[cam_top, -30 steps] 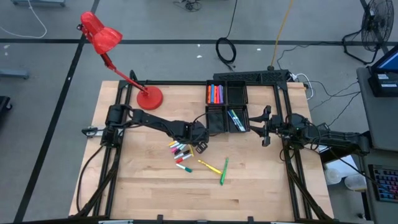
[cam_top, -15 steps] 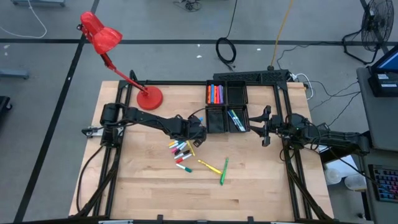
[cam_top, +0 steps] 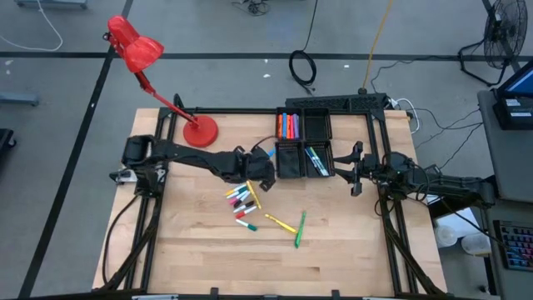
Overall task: Pick & Place Markers
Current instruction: Put the blue highlighter pen into the top left black bin
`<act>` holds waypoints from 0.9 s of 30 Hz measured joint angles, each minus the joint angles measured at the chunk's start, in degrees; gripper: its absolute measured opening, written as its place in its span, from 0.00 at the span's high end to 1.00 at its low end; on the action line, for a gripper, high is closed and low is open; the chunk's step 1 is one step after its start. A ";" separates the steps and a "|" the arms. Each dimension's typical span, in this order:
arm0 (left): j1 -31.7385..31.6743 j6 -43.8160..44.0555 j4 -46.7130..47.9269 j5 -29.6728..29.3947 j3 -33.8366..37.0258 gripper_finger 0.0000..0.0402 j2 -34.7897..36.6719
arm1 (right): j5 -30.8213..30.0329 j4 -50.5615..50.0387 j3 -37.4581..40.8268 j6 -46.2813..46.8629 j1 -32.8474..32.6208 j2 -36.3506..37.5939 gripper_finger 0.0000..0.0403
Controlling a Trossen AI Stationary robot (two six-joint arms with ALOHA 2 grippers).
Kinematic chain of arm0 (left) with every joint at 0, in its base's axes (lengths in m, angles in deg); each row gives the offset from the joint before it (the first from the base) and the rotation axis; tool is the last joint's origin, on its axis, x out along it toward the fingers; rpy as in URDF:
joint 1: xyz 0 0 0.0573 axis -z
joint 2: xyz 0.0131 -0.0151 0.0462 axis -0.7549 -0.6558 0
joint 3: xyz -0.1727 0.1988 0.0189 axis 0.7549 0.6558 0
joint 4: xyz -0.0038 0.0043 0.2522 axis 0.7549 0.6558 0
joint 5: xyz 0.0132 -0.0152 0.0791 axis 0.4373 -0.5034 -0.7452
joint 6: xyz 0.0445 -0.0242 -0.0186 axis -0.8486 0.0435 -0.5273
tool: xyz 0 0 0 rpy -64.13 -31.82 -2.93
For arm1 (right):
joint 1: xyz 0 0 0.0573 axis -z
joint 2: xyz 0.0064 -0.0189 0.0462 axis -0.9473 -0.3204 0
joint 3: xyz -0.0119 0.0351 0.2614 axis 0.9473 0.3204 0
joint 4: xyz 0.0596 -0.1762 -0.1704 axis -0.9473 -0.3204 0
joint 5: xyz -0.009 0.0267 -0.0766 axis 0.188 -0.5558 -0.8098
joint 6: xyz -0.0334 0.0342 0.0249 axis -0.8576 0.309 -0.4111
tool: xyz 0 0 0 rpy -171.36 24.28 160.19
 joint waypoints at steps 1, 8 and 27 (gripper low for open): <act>-0.11 -0.44 -1.70 -0.03 0.00 0.81 0.91 | -0.02 -0.02 0.00 0.02 0.02 0.00 0.64; -1.77 -9.27 -18.54 0.67 -0.11 0.80 4.03 | 0.00 0.00 0.00 0.02 0.00 0.00 0.64; -18.28 -7.95 -37.01 14.18 -0.09 0.81 3.90 | -0.02 0.00 0.00 0.01 0.01 0.00 0.64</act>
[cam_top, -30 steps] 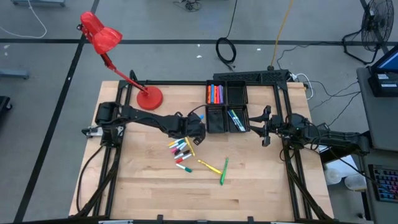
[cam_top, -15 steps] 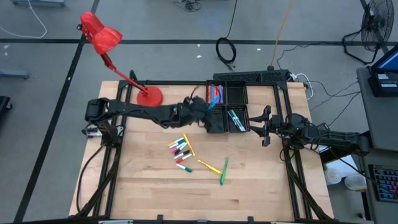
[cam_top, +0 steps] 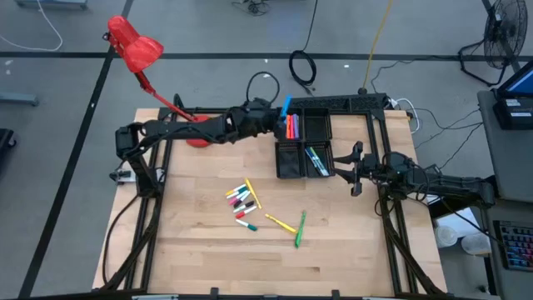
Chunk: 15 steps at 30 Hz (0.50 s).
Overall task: Pick & Place Markers
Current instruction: Put the blue highlighter pen into the top left black bin
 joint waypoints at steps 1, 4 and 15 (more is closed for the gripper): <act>0.12 -0.18 0.23 0.01 0.00 0.81 -0.07 | 0.00 0.00 0.00 0.00 -0.01 0.00 0.64; 0.36 -0.30 1.52 0.57 0.00 0.81 -0.70 | 0.02 0.00 0.01 0.01 0.01 0.01 0.64; -2.42 -2.11 21.09 2.82 -11.49 0.81 -4.50 | 0.01 -0.01 0.01 0.01 0.01 -0.12 0.64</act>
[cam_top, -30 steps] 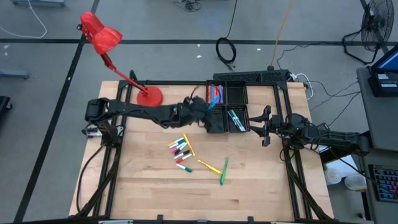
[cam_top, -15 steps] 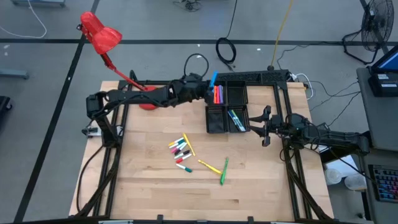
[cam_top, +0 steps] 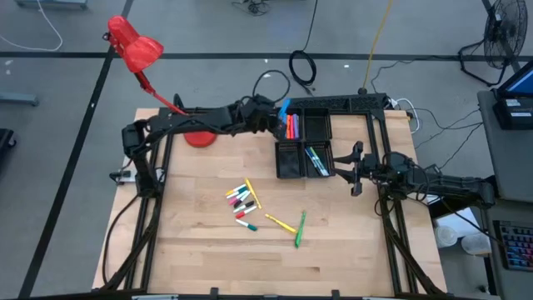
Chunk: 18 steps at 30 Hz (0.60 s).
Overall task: Pick & Place Markers
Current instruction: Put the blue highlighter pen into the top left black bin
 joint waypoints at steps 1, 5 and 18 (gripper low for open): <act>-0.02 -0.59 -0.43 0.59 -1.97 0.81 -0.81 | 0.01 -0.03 -0.01 -0.01 -0.01 0.00 0.64; -0.64 -1.02 6.31 1.78 -9.47 0.81 -4.65 | -0.05 0.00 0.00 -0.01 -0.01 -0.15 0.64; -2.47 -1.86 8.91 2.87 -15.81 0.81 -18.24 | -0.01 0.06 -0.01 0.00 -0.01 -1.67 0.64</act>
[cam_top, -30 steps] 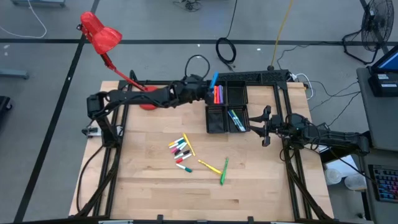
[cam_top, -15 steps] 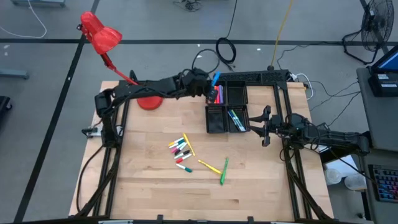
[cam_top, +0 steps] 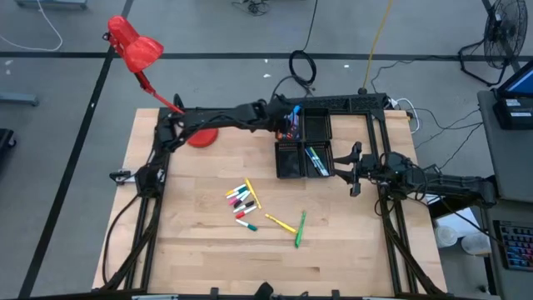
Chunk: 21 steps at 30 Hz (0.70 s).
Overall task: Pick & Place Markers
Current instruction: Put the blue highlighter pen into the top left black bin, then put the yellow and white highlighter pen into the top right black bin
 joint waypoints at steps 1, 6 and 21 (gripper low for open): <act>-0.27 0.02 0.07 0.23 0.00 0.81 -0.68 | -0.01 -0.02 -0.01 -0.01 0.00 -0.02 0.64; -1.33 0.01 -0.57 0.28 0.02 0.81 -1.43 | 0.00 -0.03 -0.01 0.00 0.00 -0.04 0.64; -0.78 -0.16 -4.21 0.40 0.00 0.55 -1.32 | 0.00 -0.04 -0.01 -0.01 0.02 -0.04 0.64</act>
